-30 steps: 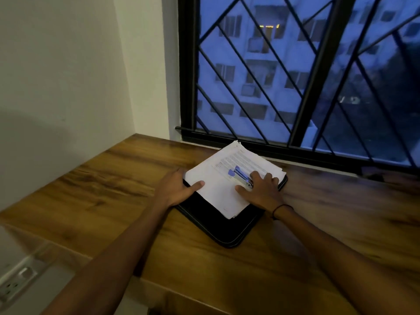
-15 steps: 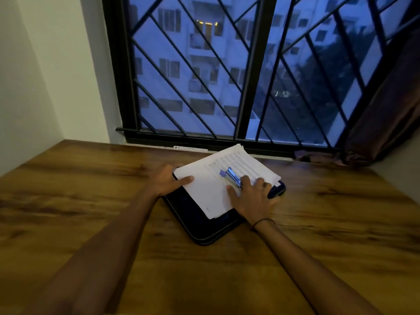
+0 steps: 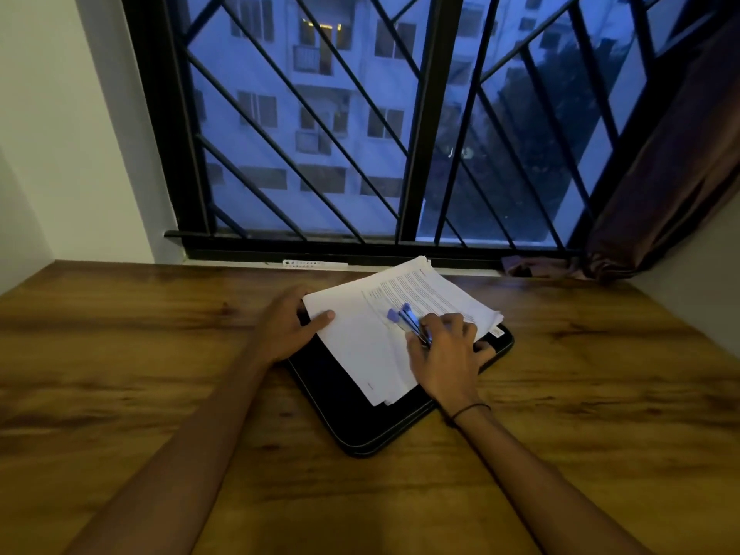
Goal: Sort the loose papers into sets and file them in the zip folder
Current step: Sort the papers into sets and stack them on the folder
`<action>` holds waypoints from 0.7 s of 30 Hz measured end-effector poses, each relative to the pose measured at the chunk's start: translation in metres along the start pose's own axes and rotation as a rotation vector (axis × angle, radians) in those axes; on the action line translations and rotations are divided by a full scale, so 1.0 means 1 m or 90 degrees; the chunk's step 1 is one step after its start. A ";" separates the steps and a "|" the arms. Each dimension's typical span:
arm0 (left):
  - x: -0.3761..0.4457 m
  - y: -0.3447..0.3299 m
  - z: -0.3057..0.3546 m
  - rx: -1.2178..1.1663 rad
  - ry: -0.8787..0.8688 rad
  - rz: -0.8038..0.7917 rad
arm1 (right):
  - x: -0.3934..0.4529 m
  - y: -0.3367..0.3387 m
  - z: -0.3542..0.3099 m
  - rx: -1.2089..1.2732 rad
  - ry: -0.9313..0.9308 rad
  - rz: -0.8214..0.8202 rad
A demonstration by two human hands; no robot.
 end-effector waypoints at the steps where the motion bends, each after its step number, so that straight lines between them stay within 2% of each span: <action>1: -0.001 0.000 0.001 -0.010 -0.010 0.006 | 0.000 0.001 0.000 0.003 0.002 0.002; 12: -0.018 0.005 0.017 -0.004 -0.022 0.050 | 0.001 -0.007 0.002 -0.015 0.026 -0.002; 16: -0.024 0.004 0.024 0.030 -0.012 0.057 | 0.003 -0.011 0.000 -0.034 0.027 -0.007; 21: -0.025 0.004 0.027 0.093 -0.059 0.075 | 0.002 -0.009 -0.001 -0.040 0.035 0.001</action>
Point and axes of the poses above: each hand's wrist, its own x-axis towards the middle knuckle, its own y-axis out of the back of the hand, z = x × y, the point moved 7 cm from there along x, towards the middle knuckle, and after that the axes turned 3 degrees about -x, right-handed, at the moved point
